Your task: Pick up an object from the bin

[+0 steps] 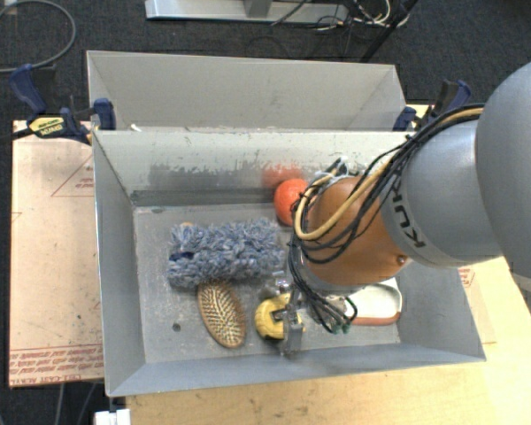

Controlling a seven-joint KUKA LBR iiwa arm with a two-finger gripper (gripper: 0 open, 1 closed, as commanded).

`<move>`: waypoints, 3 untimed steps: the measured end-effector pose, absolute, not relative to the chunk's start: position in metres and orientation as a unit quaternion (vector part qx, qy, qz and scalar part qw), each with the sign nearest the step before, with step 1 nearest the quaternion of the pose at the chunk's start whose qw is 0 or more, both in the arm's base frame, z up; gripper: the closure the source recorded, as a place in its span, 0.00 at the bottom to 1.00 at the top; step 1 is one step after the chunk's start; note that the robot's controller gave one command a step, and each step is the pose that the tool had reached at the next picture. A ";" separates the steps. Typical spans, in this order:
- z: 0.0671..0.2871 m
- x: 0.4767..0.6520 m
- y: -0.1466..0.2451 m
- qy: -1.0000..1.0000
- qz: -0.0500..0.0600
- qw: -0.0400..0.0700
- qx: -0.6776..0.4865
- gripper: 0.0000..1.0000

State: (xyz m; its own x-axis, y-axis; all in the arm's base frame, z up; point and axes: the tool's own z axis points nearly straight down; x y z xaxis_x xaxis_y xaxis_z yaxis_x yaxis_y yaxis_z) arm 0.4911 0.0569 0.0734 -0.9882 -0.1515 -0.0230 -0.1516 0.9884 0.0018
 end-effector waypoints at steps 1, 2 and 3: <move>0.073 0.491 0.057 0.997 0.002 0.011 -0.076 1.00; 0.144 0.498 0.047 0.998 0.002 0.011 -0.069 1.00; 0.144 0.498 0.047 0.998 0.002 0.011 -0.069 1.00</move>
Offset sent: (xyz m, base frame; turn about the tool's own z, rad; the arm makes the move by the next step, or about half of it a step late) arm 0.0068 -0.0102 0.0714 0.0112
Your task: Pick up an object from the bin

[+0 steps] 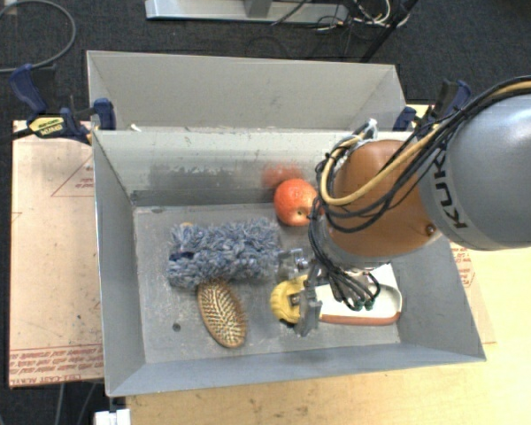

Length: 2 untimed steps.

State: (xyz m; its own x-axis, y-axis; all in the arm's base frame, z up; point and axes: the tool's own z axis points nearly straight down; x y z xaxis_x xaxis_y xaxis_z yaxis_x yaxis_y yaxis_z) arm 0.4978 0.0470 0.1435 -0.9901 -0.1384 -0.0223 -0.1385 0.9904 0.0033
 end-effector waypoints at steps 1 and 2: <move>0.185 0.494 0.046 0.998 0.003 0.006 -0.064 1.00; 0.247 0.501 0.045 0.998 0.003 0.009 -0.062 1.00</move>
Offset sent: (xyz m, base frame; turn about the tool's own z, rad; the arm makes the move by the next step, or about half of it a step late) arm 0.0088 -0.0033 0.1496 0.0126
